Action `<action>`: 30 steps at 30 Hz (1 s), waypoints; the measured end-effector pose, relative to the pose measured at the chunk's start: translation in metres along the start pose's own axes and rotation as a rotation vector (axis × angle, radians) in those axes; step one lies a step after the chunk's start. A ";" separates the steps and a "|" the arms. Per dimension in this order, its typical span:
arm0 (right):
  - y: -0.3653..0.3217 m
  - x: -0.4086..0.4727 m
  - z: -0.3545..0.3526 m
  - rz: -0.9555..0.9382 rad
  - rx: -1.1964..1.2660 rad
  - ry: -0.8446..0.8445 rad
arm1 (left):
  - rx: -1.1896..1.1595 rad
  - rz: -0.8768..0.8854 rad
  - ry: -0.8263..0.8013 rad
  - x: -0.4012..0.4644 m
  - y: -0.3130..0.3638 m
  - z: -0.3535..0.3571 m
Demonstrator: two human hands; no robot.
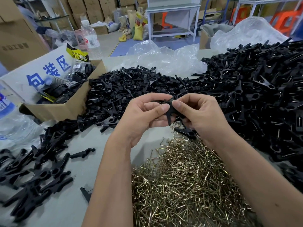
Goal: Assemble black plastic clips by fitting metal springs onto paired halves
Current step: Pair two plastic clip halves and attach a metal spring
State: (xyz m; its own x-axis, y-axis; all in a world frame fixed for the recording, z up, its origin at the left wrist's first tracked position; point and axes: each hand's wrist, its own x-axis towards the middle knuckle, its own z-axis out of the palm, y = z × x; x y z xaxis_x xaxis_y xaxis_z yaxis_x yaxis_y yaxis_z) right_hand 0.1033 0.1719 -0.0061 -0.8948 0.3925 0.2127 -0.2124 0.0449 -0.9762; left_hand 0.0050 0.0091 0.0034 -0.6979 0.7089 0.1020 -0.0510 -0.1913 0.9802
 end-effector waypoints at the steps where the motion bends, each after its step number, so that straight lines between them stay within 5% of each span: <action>1: 0.000 0.000 0.001 0.014 0.012 -0.013 | -0.003 0.004 -0.013 -0.001 0.001 0.000; 4: 0.000 0.000 0.004 0.035 -0.043 0.019 | 0.003 0.040 0.043 -0.002 0.002 -0.003; 6: -0.001 0.000 0.003 -0.003 -0.326 0.036 | 0.026 0.069 0.158 -0.002 0.003 -0.009; 9: -0.008 -0.005 0.007 -0.030 -0.816 -0.178 | 0.062 0.091 0.358 -0.002 0.002 -0.021; 14: -0.013 -0.015 0.029 0.001 -1.232 -0.468 | 0.104 0.096 0.465 0.001 -0.004 -0.025; 24: -0.013 -0.018 0.035 -0.056 -1.375 -0.627 | 0.137 0.106 0.485 0.001 -0.004 -0.022; 30: -0.019 -0.009 0.017 -0.025 -0.761 -0.206 | 0.133 0.105 0.486 -0.001 -0.002 -0.023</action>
State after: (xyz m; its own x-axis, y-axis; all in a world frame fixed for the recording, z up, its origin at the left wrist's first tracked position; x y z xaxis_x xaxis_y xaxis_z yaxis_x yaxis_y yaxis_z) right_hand 0.1089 0.1521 0.0110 -0.9639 0.2084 0.1658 0.0273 0.6967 -0.7168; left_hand -0.0100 -0.0068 -0.0028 -0.9474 0.2871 0.1413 0.1063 -0.1343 0.9852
